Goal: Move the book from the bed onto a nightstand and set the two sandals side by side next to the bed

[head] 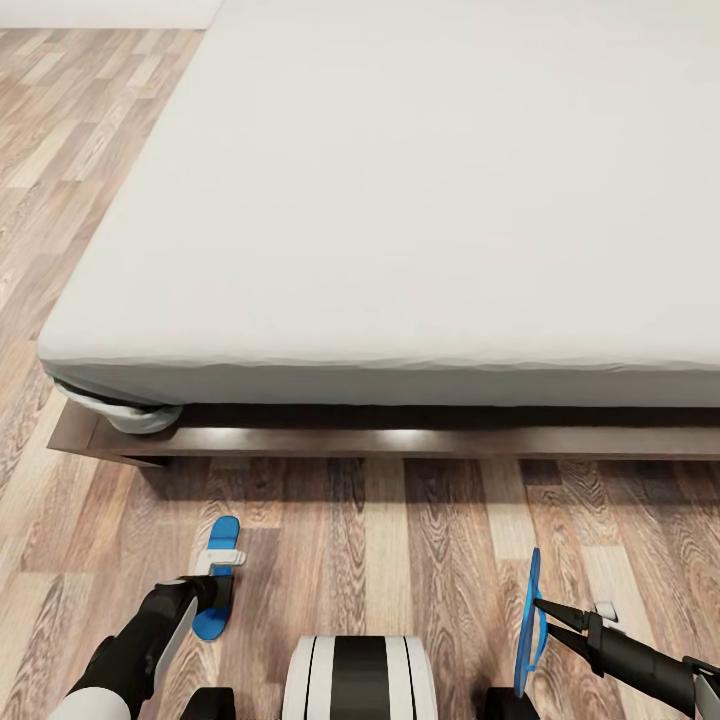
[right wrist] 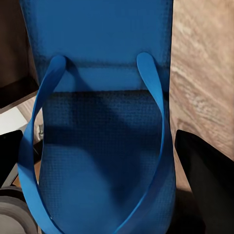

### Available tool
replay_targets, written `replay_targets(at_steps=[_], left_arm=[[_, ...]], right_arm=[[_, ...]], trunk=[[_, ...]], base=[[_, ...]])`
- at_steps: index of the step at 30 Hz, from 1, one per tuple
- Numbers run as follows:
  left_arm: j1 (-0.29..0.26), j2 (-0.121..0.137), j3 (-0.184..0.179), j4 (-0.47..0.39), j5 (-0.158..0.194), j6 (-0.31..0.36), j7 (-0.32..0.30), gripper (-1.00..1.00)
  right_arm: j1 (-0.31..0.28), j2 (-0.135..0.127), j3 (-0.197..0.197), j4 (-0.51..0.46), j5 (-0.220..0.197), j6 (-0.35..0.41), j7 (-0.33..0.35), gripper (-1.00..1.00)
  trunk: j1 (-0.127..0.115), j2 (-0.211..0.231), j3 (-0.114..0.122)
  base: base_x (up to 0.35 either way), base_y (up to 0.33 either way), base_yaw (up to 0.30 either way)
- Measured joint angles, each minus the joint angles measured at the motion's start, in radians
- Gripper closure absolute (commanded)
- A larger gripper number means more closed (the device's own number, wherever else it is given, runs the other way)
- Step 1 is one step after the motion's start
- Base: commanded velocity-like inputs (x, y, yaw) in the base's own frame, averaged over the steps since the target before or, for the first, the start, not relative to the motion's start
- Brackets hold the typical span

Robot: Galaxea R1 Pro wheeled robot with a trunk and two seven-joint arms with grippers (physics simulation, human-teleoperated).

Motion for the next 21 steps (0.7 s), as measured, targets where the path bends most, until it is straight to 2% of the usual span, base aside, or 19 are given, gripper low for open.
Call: replay_targets(at_steps=[5,8,14,21], left_arm=[[0.000,0.000,0.000,0.001,0.002,-0.062,0.001,1.00],[0.000,0.000,0.000,0.001,0.002,-0.071,0.001,1.00],[0.000,0.000,0.000,0.001,0.002,-0.072,0.001,1.00],[-0.001,-0.001,0.001,-0.036,-0.001,-0.040,0.000,1.00]], right_arm=[[0.000,0.000,0.000,0.000,0.000,0.000,0.000,1.00],[0.000,0.000,0.000,0.000,0.000,0.000,0.000,1.00],[0.000,0.000,0.001,0.000,0.000,0.000,0.000,1.00],[0.000,0.000,0.001,0.000,0.000,0.000,0.000,1.00]], trunk=[[0.000,0.000,0.000],[0.000,0.000,0.000],[0.000,0.000,0.000],[0.002,-0.001,-0.023]], base=[[0.000,0.000,0.000],[0.000,0.000,0.000],[0.000,0.000,0.000],[0.000,0.000,0.000]])
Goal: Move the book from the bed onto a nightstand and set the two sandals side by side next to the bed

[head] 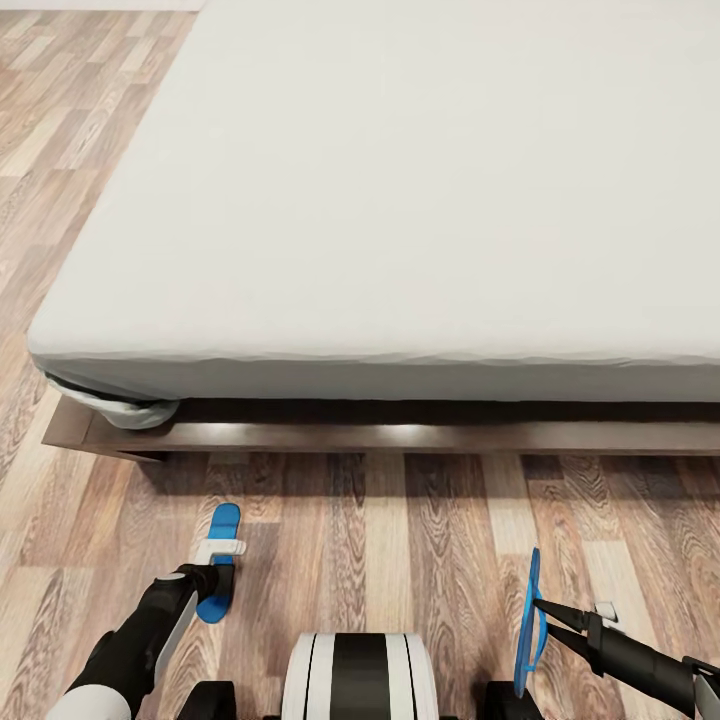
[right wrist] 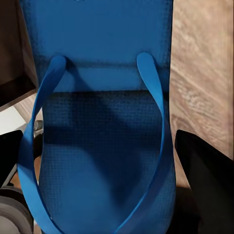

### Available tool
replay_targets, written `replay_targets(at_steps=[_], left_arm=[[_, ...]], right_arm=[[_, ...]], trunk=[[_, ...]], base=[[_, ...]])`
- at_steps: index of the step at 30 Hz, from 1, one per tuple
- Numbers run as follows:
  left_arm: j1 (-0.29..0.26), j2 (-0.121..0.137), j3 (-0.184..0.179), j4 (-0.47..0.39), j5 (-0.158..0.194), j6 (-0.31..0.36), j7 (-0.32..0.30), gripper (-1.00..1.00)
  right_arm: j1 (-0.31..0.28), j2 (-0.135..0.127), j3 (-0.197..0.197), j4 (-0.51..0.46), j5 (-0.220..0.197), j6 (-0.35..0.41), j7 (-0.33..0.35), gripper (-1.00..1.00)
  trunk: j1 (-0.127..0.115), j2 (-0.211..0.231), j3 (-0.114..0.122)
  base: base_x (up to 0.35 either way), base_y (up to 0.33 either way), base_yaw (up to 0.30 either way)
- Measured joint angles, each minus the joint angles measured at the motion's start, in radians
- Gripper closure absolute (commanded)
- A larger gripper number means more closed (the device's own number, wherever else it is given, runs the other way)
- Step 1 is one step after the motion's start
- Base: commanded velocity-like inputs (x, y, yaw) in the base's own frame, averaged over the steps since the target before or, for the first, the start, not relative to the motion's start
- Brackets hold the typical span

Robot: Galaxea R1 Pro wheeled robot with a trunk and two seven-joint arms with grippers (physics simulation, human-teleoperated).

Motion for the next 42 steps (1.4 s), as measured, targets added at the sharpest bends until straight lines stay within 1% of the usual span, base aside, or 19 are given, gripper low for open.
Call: replay_targets(at_steps=[15,17,18,25,30,42], left_arm=[[0.000,0.000,0.000,0.000,0.000,0.000,0.000,1.00],[0.000,0.000,0.000,0.023,-0.001,-0.028,0.000,1.00],[0.000,0.000,0.000,0.027,0.000,-0.030,0.001,1.00],[0.000,0.000,-0.001,0.027,0.001,-0.029,0.001,1.00],[0.001,0.001,-0.001,0.037,0.004,-0.029,0.002,1.00],[0.001,0.001,-0.002,0.038,0.004,-0.029,0.002,1.00]], right_arm=[[0.000,0.000,0.000,0.000,0.000,0.000,0.000,1.00],[0.000,0.000,0.000,0.000,0.000,0.000,0.000,1.00],[0.000,0.000,0.000,0.000,0.000,0.000,0.000,1.00],[0.000,0.001,0.000,0.000,0.000,0.000,0.000,1.00],[0.000,0.001,0.000,0.000,0.000,0.000,0.000,1.00],[0.000,0.001,0.000,0.000,0.000,0.000,0.000,1.00]], trunk=[[0.000,0.000,0.000],[-0.001,0.000,0.008],[-0.001,0.001,0.012],[-0.001,0.001,0.012],[-0.003,0.002,0.031],[-0.003,0.002,0.031]], base=[[0.000,0.000,0.000],[0.000,0.000,0.000],[0.000,0.000,0.000],[0.000,0.000,0.000],[0.000,0.000,0.000],[0.000,0.000,0.000]])
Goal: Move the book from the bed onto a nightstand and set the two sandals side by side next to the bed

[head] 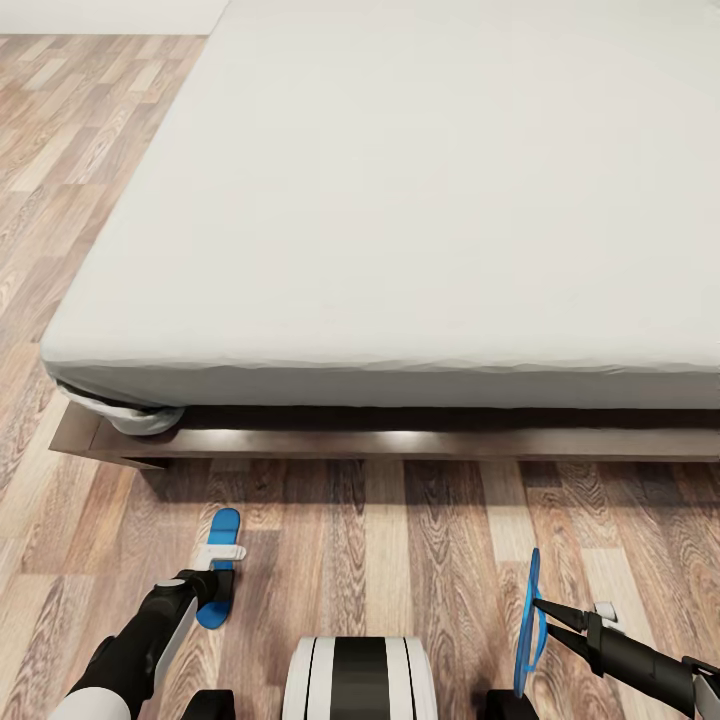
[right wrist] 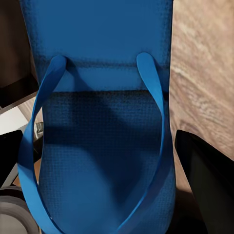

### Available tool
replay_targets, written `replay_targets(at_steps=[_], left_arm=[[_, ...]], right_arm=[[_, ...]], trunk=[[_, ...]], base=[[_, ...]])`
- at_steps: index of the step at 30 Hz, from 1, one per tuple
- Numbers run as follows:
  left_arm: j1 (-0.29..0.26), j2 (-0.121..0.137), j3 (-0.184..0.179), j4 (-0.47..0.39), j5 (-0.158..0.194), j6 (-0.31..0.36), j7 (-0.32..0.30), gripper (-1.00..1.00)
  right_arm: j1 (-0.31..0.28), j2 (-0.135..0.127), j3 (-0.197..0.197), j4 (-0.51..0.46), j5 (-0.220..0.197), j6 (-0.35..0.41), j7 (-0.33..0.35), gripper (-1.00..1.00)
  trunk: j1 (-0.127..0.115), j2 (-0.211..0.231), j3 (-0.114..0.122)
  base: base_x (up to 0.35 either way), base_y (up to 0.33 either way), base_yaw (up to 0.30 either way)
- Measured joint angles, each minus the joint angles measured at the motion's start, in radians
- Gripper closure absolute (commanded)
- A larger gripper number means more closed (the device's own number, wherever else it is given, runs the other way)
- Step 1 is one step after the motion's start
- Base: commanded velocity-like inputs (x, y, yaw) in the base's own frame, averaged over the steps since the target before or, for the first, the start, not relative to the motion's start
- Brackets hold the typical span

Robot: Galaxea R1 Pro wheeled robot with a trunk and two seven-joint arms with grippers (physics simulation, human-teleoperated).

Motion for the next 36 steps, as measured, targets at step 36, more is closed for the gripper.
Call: replay_targets(at_steps=[36], left_arm=[[0.000,0.000,0.000,-0.016,-0.003,0.080,-0.001,1.00]], right_arm=[[0.000,0.001,0.000,0.000,0.000,0.000,0.000,1.00]], trunk=[[0.003,-0.002,-0.031]], base=[[0.000,0.000,0.000]])
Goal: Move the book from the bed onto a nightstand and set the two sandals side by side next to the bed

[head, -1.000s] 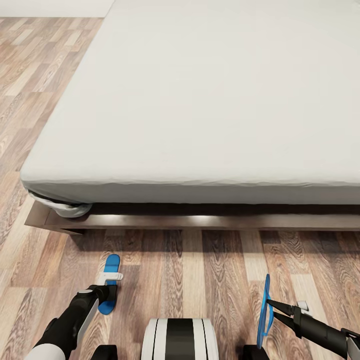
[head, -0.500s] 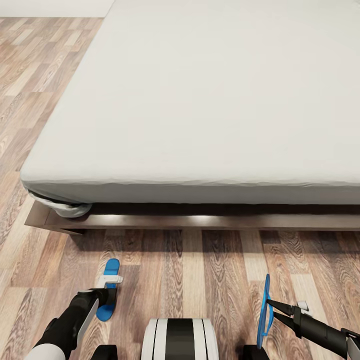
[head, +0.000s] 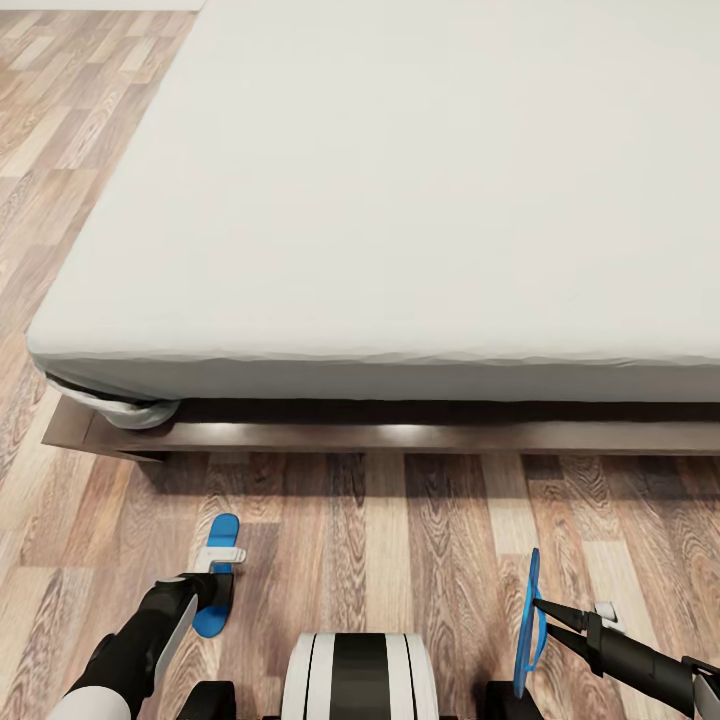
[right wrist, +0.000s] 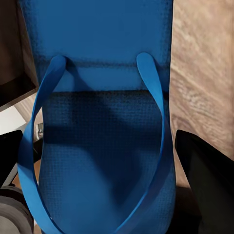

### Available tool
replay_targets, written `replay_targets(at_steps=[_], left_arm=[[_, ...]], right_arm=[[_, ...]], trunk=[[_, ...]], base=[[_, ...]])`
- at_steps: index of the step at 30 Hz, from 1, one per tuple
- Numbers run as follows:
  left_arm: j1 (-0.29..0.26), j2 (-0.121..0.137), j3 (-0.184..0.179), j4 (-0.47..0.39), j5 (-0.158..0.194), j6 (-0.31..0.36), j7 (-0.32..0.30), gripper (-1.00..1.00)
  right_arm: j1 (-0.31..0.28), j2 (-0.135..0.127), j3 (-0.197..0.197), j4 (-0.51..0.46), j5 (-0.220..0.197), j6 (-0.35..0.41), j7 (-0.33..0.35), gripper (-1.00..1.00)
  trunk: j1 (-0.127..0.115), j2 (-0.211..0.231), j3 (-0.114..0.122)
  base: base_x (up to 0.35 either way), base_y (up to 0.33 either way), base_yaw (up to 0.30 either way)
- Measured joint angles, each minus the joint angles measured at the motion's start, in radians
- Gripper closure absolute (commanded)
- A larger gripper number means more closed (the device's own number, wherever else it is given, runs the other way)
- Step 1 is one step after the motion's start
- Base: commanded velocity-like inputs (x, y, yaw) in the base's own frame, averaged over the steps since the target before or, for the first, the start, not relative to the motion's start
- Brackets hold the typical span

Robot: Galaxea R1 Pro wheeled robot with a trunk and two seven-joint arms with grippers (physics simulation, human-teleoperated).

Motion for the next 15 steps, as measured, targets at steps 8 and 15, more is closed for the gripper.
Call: replay_targets(at_steps=[8,15], left_arm=[[0.000,0.000,0.000,0.001,0.000,-0.001,0.000,1.00],[0.000,0.000,0.001,0.001,0.002,-0.001,0.000,1.00]], right_arm=[[0.000,0.000,0.000,0.000,0.000,0.000,0.000,1.00],[0.000,0.000,0.000,0.000,0.000,0.000,0.000,1.00]], trunk=[[0.000,0.000,0.000],[0.000,0.000,0.000]], base=[[0.000,0.000,0.000],[0.000,0.000,0.000]])
